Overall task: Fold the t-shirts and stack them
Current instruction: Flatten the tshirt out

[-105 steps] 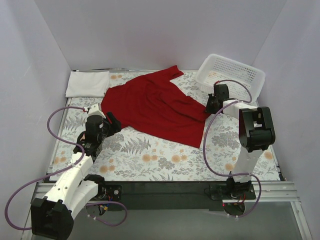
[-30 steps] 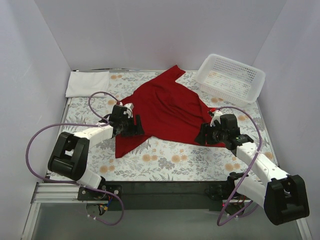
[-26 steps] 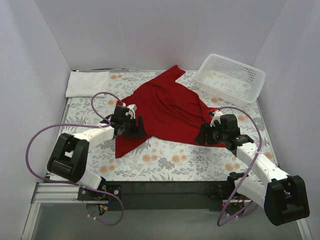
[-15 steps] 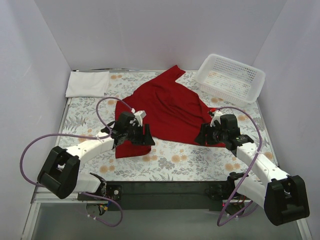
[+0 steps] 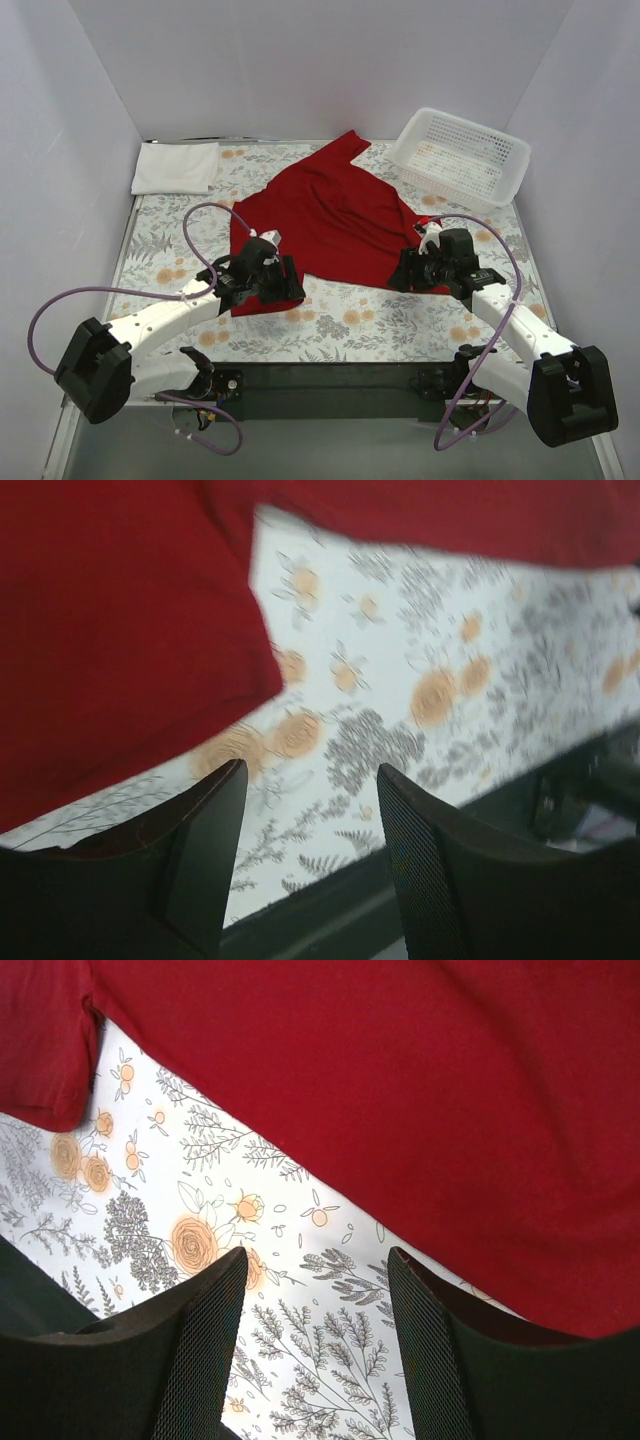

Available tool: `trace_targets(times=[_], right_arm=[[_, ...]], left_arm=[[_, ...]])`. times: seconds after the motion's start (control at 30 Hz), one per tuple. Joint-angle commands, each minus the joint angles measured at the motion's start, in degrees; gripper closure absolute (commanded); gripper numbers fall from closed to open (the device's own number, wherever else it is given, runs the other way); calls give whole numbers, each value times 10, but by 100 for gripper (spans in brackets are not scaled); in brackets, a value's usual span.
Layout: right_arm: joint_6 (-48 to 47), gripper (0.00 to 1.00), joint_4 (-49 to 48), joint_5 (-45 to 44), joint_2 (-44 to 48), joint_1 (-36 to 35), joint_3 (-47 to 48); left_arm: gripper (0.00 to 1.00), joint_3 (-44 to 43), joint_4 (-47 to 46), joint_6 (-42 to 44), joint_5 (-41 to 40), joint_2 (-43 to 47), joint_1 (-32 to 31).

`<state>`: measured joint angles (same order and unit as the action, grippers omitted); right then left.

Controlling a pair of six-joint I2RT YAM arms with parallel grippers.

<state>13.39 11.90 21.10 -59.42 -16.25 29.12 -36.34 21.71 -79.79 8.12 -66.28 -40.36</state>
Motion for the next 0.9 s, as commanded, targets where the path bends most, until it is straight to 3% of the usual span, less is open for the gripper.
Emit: trace_targets(times=[0.0,0.13,0.33,0.87], right_arm=[[1,36,-13,27,0,-2,3],[2,36,-12,41,7,-3,1],[0,36,-8,42,18,-3,2],[-14,36,-8,56,34,-3,-6]], left_arm=[[46,-27,112,-93,-185,2,30],[45,-57,221,-143,-292,-9,41],[46,-66,293,-179,-342,-17,43],[51,-34,249,-143,-348,-100,108]])
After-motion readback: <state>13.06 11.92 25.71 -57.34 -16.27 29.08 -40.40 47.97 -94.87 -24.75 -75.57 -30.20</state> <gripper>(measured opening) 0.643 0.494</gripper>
